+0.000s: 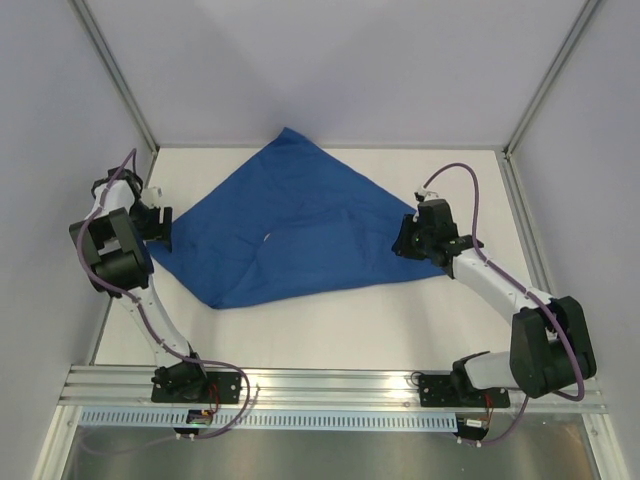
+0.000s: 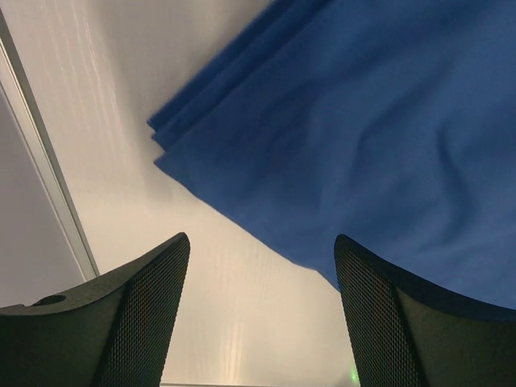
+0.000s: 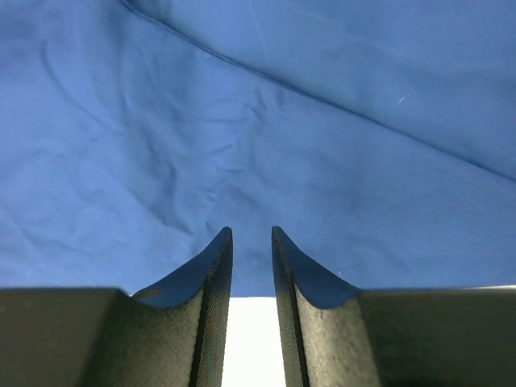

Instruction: Prepare the surgical pack

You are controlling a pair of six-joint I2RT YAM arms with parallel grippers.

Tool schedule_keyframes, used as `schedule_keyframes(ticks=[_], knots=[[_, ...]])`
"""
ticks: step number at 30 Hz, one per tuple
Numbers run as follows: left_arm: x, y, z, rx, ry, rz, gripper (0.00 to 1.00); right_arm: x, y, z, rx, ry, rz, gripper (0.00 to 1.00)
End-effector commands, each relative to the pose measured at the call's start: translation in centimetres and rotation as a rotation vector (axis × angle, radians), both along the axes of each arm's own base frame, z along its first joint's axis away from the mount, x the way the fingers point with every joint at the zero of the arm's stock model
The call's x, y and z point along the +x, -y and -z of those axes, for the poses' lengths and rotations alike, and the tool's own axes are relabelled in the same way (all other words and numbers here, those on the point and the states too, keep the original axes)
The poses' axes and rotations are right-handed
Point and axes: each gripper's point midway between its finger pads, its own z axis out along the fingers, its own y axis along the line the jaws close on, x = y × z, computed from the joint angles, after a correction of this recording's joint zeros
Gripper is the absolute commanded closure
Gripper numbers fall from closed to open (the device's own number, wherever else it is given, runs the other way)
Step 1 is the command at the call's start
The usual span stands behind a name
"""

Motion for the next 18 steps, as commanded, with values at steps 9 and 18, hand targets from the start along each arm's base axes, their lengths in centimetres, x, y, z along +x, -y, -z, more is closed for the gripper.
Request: schedule_keyframes(ticks=[9, 18], knots=[[1.4, -1.4, 1.9, -0.009, -0.038, -0.066, 0.22, 0.1, 0.1, 0.0, -0.042, 0.014, -0.014, 0.72], [0.8, -0.7, 4.6, -0.057, -0.088, -0.048, 0.51, 0.1, 0.2, -0.6, -0.057, 0.026, -0.023, 0.72]])
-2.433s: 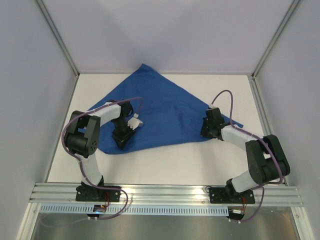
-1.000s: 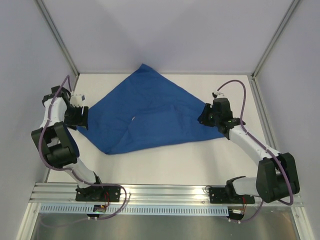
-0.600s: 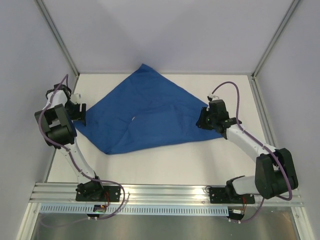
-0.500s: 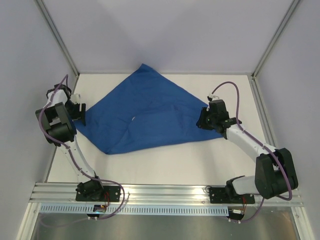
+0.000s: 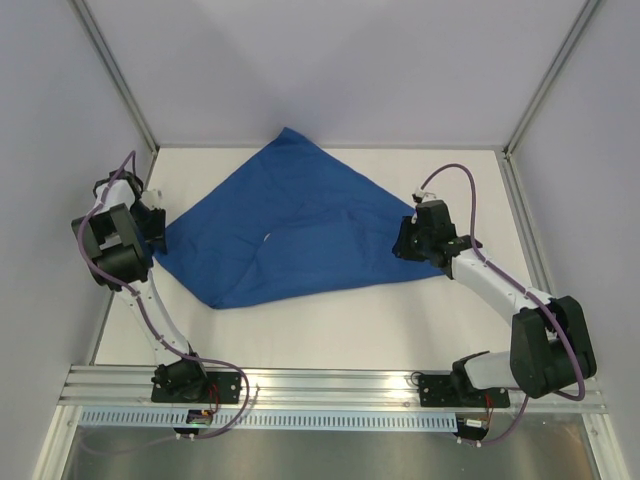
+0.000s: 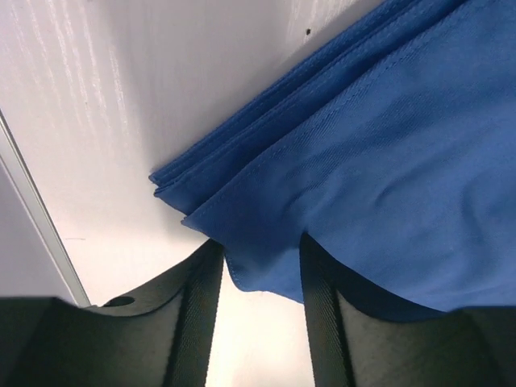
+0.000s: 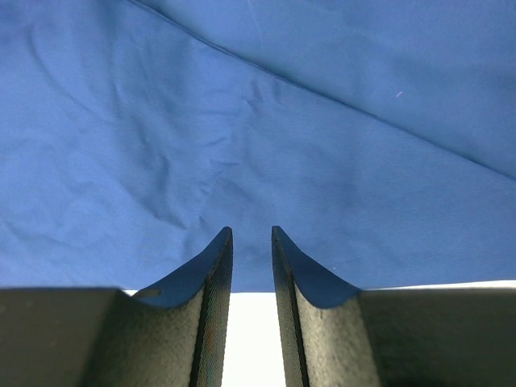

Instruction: Prepare the surgical pack

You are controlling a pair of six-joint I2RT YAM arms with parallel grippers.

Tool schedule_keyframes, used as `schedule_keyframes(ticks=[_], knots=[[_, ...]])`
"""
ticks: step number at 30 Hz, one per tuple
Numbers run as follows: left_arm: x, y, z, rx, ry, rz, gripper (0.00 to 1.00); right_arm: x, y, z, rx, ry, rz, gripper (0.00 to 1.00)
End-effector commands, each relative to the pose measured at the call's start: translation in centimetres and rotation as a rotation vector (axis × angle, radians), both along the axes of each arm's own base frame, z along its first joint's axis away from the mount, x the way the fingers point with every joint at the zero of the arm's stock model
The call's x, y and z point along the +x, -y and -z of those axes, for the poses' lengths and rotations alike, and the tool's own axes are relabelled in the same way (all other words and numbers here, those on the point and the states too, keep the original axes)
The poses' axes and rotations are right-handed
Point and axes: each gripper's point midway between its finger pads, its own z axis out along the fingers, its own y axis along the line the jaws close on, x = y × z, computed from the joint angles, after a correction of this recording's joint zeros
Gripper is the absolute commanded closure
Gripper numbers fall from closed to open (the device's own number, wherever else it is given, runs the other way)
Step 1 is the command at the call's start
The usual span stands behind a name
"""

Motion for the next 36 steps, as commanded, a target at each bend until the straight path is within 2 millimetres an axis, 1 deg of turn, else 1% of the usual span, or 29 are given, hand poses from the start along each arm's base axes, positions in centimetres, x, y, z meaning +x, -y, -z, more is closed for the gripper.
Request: schedule_keyframes(ticks=[1, 2, 4, 6, 7, 11, 12, 13, 14, 16, 17, 19, 20, 22, 23, 24, 25, 26, 27, 28, 29, 30, 31, 32, 34, 35, 36], knots=[[-0.5, 0.3, 1.8, -0.037, -0.031, -0.008, 0.56, 0.4, 0.2, -1.0, -0.024, 0.034, -0.006, 0.72], [-0.5, 0.4, 2.1, -0.044, -0.036, -0.003, 0.64, 0.3, 0.3, -1.0, -0.026, 0.036, -0.008, 0.72], [-0.5, 0.4, 2.5, -0.047, -0.036, 0.006, 0.72, 0.2, 0.3, -0.9, -0.027, 0.035, -0.009, 0.72], [-0.5, 0.7, 2.8, -0.068, -0.034, 0.009, 0.92, 0.2, 0.3, -0.8, -0.029, 0.031, -0.009, 0.72], [-0.4, 0.8, 2.9, -0.07, -0.033, 0.01, 1.0, 0.2, 0.3, -0.8, -0.029, 0.031, -0.009, 0.73], [-0.4, 1.2, 2.9, -0.089, -0.013, 0.02, 1.0, 0.2, 0.2, -0.8, -0.023, 0.03, -0.006, 0.73], [0.0, 1.2, 2.3, -0.081, 0.014, 0.026, 1.0, 0.1, 0.3, -0.8, -0.025, 0.028, -0.006, 0.73], [-0.1, 1.2, 2.1, -0.079, 0.022, 0.026, 1.0, 0.2, 0.3, -1.0, -0.025, 0.032, -0.006, 0.73], [0.1, 1.2, 1.2, -0.071, 0.046, 0.035, 1.0, 0.1, 0.3, -1.0, -0.026, 0.033, -0.008, 0.73], [0.3, 1.8, 0.0, -0.093, 0.086, 0.045, 1.0, 0.0, 0.3, -1.3, -0.026, 0.036, -0.011, 0.73], [0.6, 2.1, -1.5, -0.091, 0.126, 0.051, 1.0, 0.1, 0.8, -1.4, -0.049, 0.045, 0.011, 0.73], [0.9, 2.9, -3.4, -0.115, 0.176, 0.063, 1.0, 0.1, 0.0, -1.7, -0.049, 0.056, -0.01, 0.74], [1.1, 3.5, -5.5, -0.125, 0.228, 0.073, 1.0, -0.1, -0.7, -1.8, -0.046, 0.057, -0.031, 0.74], [0.9, 4.8, -7.3, -0.144, 0.254, 0.101, 1.0, -0.1, -2.1, -2.1, -0.031, 0.061, -0.064, 0.74], [0.8, 5.6, -9.1, -0.156, 0.292, 0.12, 1.0, -0.5, -3.3, -2.1, -0.028, 0.062, -0.097, 0.74], [0.3, 6.4, -9.7, -0.167, 0.291, 0.138, 1.0, -0.4, -4.0, -1.9, -0.027, 0.062, -0.113, 0.74], [0.3, 7.6, -10.3, -0.174, 0.3, 0.171, 1.0, -0.3, -4.7, -2.0, -0.021, 0.068, -0.127, 0.74], [-0.3, 8.6, -11.5, -0.182, 0.313, 0.19, 1.0, 0.0, -5.4, -2.0, -0.008, 0.076, -0.137, 0.74], [-0.5, 9.5, -12.0, -0.19, 0.318, 0.211, 1.0, -0.2, -6.1, -1.4, 0.015, 0.048, -0.156, 0.74], [-0.6, 10.7, -12.7, -0.199, 0.323, 0.245, 1.0, 0.1, -6.2, -1.2, 0.022, 0.043, -0.15, 0.75], [-0.6, 11.8, -14.1, -0.21, 0.354, 0.272, 1.0, 0.7, -6.6, -1.6, 0.026, 0.051, -0.145, 0.75], [-1.1, 12.6, -14.8, -0.225, 0.349, 0.288, 1.0, 1.0, -6.6, -0.9, 0.016, 0.03, -0.138, 0.76], [-1.2, 13.4, -15.5, -0.233, 0.354, 0.306, 1.0, 1.2, -6.7, -0.7, 0.008, 0.026, -0.134, 0.76], [-1.3, 15.0, -17.0, -0.24, 0.367, 0.35, 1.0, 1.9, -6.9, -0.7, 0.001, 0.024, -0.133, 0.77], [-1.4, 16.6, -18.4, -0.251, 0.379, 0.392, 1.0, 2.5, -7.1, -0.4, -0.005, 0.016, -0.135, 0.8], [-1.3, 18.1, -19.8, -0.259, 0.399, 0.429, 1.0, 2.9, -7.4, 0.2, -0.014, 0.003, -0.139, 0.81], [-1.3, 19.0, -20.4, -0.266, 0.404, 0.448, 1.0, 3.2, -7.5, 0.4, -0.02, -0.002, -0.14, 0.82]])
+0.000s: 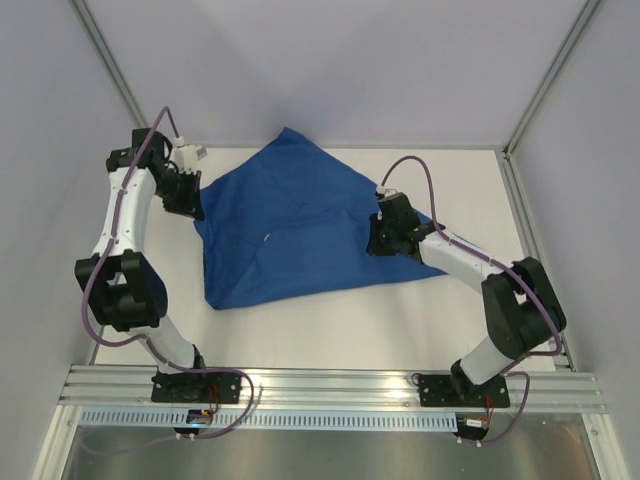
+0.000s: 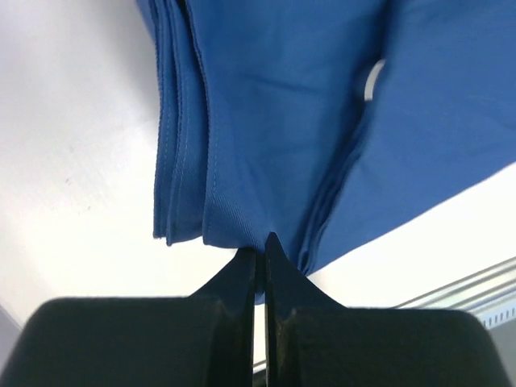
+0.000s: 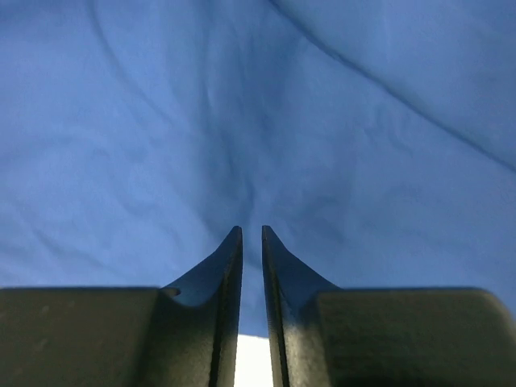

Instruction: Prepare the surgical pack

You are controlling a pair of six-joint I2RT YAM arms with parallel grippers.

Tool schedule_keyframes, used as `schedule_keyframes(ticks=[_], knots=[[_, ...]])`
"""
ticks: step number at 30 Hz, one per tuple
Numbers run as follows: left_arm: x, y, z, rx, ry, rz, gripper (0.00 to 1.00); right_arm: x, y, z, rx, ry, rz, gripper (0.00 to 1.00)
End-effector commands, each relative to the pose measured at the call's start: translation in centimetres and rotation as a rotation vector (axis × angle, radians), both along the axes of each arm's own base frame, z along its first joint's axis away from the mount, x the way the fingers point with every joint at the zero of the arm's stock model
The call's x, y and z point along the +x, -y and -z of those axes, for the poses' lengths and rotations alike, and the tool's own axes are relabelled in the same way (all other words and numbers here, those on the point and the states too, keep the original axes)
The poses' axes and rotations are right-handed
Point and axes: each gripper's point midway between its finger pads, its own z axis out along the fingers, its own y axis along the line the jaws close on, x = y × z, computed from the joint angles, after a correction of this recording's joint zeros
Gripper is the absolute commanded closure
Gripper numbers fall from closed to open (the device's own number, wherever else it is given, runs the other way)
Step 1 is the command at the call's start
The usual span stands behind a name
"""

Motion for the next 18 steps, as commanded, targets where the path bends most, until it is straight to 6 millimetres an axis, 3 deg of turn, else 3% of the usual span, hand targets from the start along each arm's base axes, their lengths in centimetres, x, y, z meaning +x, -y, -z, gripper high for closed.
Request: schedule_keyframes(ticks=[1, 5, 11, 18], knots=[[-0.5, 4.2, -5.1, -0.062, 0.076, 0.093, 1.0, 2.6, -1.2, -1.1, 0.018, 0.046, 0.004, 0.83], [-0.3, 8.6, -6.9, -0.095, 0.082, 0.179, 1.0, 3.3, -1.6, 0.6, 0.001, 0.015, 0.003, 0.86], [0.7, 15.4, -9.5, -0.155, 0.13, 0.306, 1.0, 4.5, -2.3, 1.4, 0.005, 0.004, 0.011, 0.89], [2.4, 23.7, -12.0, -0.254, 0.243, 0.443, 1.0, 4.2, -3.6, 2.5, 0.055, -0.036, -0.015, 0.92]])
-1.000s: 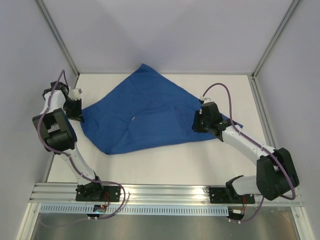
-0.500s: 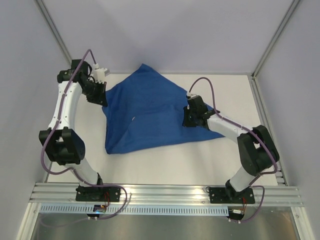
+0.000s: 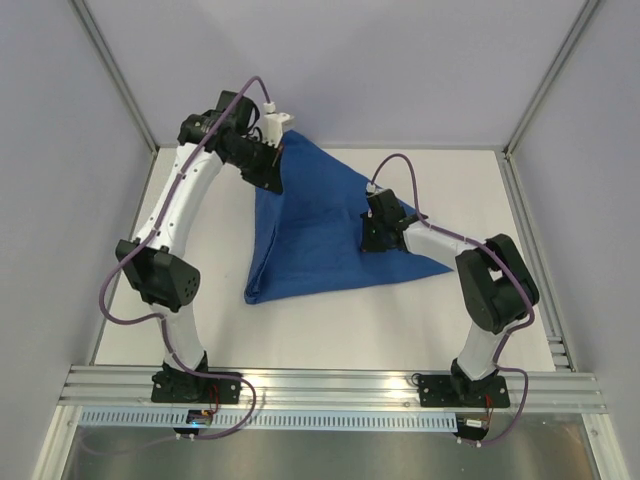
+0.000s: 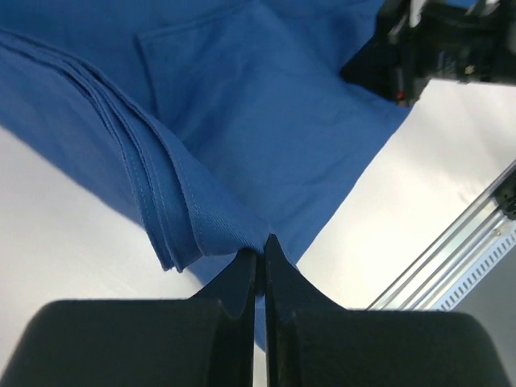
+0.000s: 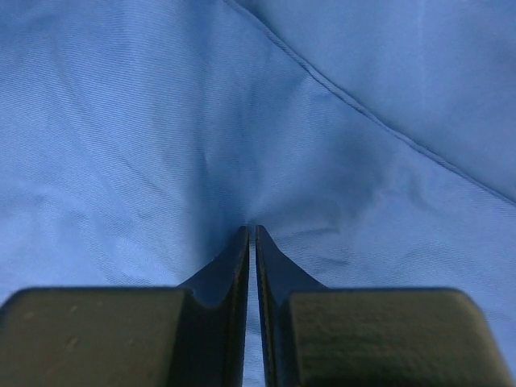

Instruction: Prepare the surgical pack

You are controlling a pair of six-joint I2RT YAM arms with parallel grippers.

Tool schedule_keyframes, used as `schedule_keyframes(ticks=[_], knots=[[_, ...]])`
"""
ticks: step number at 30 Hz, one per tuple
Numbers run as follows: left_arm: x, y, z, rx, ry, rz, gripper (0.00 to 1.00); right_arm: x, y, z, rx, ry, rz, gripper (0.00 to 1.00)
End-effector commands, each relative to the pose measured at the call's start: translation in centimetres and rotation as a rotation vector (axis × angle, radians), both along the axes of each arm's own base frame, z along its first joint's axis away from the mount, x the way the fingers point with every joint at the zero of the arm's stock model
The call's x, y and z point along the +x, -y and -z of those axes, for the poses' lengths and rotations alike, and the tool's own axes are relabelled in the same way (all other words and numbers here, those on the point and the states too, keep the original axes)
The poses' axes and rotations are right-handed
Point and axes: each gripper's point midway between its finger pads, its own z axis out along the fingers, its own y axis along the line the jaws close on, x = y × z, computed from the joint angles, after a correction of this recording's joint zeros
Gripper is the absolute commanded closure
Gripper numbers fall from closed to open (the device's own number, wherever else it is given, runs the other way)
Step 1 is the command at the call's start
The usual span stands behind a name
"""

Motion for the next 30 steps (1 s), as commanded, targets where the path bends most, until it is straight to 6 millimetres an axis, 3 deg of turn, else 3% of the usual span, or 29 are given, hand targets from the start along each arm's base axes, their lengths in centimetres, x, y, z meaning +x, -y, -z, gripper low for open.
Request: schedule_keyframes(ticks=[1, 5, 6, 8, 9, 14, 15, 21, 26, 30], knots=[[1.1, 5.8, -4.2, -0.171, 0.123, 0.069, 1.0, 1.2, -1.9, -0.7, 0.086, 0.025, -0.009, 0.92], [2.9, 10.9, -4.2, -0.255, 0.172, 0.115, 1.0, 0.7, -2.9, -0.4, 0.152, -0.007, -0.004, 0.92], [4.1, 12.1, -3.7, -0.264, 0.187, 0.12, 1.0, 0.5, -3.2, -0.4, 0.168, -0.015, -0.013, 0.92], [4.3, 14.4, -2.7, -0.271, 0.186, 0.141, 1.0, 0.3, -3.5, -0.2, 0.181, -0.028, -0.02, 0.93], [4.9, 15.9, -1.4, -0.282, 0.172, 0.142, 1.0, 0.1, -3.5, 0.0, 0.19, -0.036, -0.023, 0.93], [6.4, 19.2, 3.5, -0.279, 0.128, 0.149, 1.0, 0.2, -3.1, -0.2, 0.208, -0.034, -0.006, 0.94], [7.0, 19.8, 5.1, -0.265, 0.126, 0.145, 1.0, 0.1, -2.7, 0.0, 0.219, -0.044, 0.008, 0.94], [8.4, 22.1, 9.5, -0.264, 0.102, 0.14, 1.0, 0.1, -2.4, -1.0, 0.264, -0.03, 0.012, 0.94], [8.9, 22.7, 11.9, -0.251, 0.099, 0.153, 1.0, -0.4, -2.4, -1.3, 0.283, -0.04, 0.013, 0.94], [8.5, 22.5, 15.3, -0.201, 0.047, 0.165, 0.98, -0.4, -1.6, -1.6, 0.283, -0.037, 0.034, 0.93]])
